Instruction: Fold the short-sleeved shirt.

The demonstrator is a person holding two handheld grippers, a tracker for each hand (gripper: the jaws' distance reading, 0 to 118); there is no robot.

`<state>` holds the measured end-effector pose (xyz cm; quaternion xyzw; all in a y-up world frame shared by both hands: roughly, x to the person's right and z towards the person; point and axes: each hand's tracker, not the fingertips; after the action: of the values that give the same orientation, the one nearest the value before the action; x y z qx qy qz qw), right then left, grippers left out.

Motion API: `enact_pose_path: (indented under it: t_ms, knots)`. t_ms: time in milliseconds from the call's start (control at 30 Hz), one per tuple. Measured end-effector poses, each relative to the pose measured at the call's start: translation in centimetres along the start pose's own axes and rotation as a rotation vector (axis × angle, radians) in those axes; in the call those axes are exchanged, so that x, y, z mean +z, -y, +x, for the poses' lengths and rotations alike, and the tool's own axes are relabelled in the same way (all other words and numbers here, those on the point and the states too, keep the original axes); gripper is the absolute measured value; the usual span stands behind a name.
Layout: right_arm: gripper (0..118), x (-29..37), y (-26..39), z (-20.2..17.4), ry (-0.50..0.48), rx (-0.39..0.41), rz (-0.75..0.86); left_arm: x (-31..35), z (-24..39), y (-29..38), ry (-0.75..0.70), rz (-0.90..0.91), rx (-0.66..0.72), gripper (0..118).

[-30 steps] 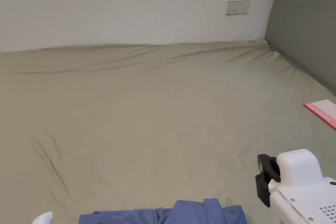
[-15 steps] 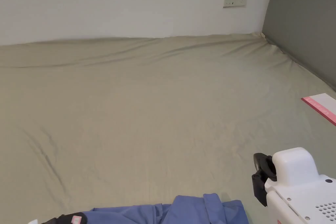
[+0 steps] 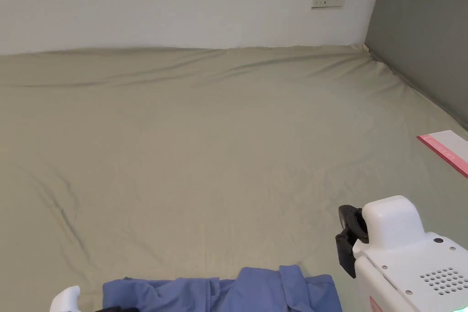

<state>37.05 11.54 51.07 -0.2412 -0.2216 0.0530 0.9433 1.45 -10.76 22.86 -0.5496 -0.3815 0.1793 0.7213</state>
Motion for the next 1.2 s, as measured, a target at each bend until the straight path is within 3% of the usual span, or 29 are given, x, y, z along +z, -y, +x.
enact_pose_path:
  t_ms: [167,433,500,600,633,733,933,1200]
  knots:
    - [3,0.2,-0.2,-0.5,-0.009,0.013,0.005,3.1,-0.8,-0.8,-0.037,0.079,0.009,15]
    - [3,0.2,-0.4,-0.8,-0.024,0.015,0.016,11.0,-1.3,-2.5,-0.228,0.214,-0.052,14]
    - [3,0.1,-0.5,-0.9,-0.028,0.018,0.018,14.0,-1.1,-3.5,-0.413,0.281,-0.133,14]
    - [3,0.0,-0.4,-1.1,-0.034,0.018,0.021,16.3,1.2,-4.8,-0.554,0.301,-0.232,14]
    - [3,-0.1,-0.4,-1.2,-0.036,0.017,0.021,15.9,2.3,-4.4,-0.489,0.237,-0.143,14]
    - [3,-0.3,-0.3,-1.4,-0.045,0.008,0.018,15.6,4.8,-5.2,-0.452,0.197,-0.102,14]
    - [3,-0.1,0.1,-1.2,-0.047,0.0,0.014,10.5,10.2,-5.2,-0.321,0.132,-0.209,14]
    - [3,0.5,0.8,0.4,-0.017,-0.022,0.007,-3.1,14.0,-2.3,-0.237,-0.092,-0.291,14]
